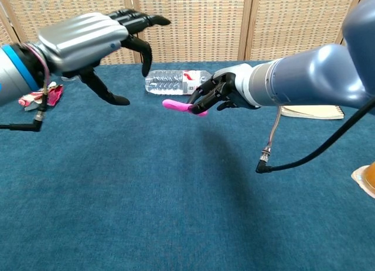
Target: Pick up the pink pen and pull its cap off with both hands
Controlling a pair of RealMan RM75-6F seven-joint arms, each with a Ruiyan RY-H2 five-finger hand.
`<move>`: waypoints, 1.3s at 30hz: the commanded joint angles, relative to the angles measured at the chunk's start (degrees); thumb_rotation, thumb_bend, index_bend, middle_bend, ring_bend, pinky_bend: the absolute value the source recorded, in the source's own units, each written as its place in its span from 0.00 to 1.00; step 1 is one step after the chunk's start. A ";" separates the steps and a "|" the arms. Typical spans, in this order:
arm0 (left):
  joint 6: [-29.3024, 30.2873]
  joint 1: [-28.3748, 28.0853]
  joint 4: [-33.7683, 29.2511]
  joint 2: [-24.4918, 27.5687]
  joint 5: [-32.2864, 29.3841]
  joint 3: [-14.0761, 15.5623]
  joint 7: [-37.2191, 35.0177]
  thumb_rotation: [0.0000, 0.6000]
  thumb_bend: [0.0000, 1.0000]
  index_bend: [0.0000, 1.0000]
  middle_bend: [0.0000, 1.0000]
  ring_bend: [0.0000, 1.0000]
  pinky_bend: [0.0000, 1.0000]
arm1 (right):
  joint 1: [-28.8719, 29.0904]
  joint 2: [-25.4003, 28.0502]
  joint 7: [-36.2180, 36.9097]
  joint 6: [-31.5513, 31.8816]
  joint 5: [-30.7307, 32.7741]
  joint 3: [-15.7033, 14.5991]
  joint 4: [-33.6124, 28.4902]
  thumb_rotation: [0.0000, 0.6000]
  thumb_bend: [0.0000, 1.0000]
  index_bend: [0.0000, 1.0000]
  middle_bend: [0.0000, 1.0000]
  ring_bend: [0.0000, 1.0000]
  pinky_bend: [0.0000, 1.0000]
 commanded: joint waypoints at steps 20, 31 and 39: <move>1.94 -4.82 10.52 -12.76 -3.22 0.43 -0.09 1.00 0.25 0.52 0.00 0.00 0.00 | -0.26 2.19 2.38 -1.34 -0.77 -1.00 -0.98 1.00 0.62 0.63 0.02 0.00 0.00; 0.34 -6.20 11.66 -14.98 -4.87 0.56 2.31 1.00 0.32 0.53 0.00 0.00 0.00 | -0.28 2.58 3.27 -2.18 -1.09 -1.63 -0.97 1.00 0.62 0.63 0.02 0.00 0.00; -0.92 -6.85 11.40 -16.01 -6.29 0.51 4.42 1.00 0.33 0.55 0.00 0.00 0.00 | -0.46 3.04 3.95 -3.03 -1.29 -2.16 -0.57 1.00 0.62 0.64 0.02 0.00 0.00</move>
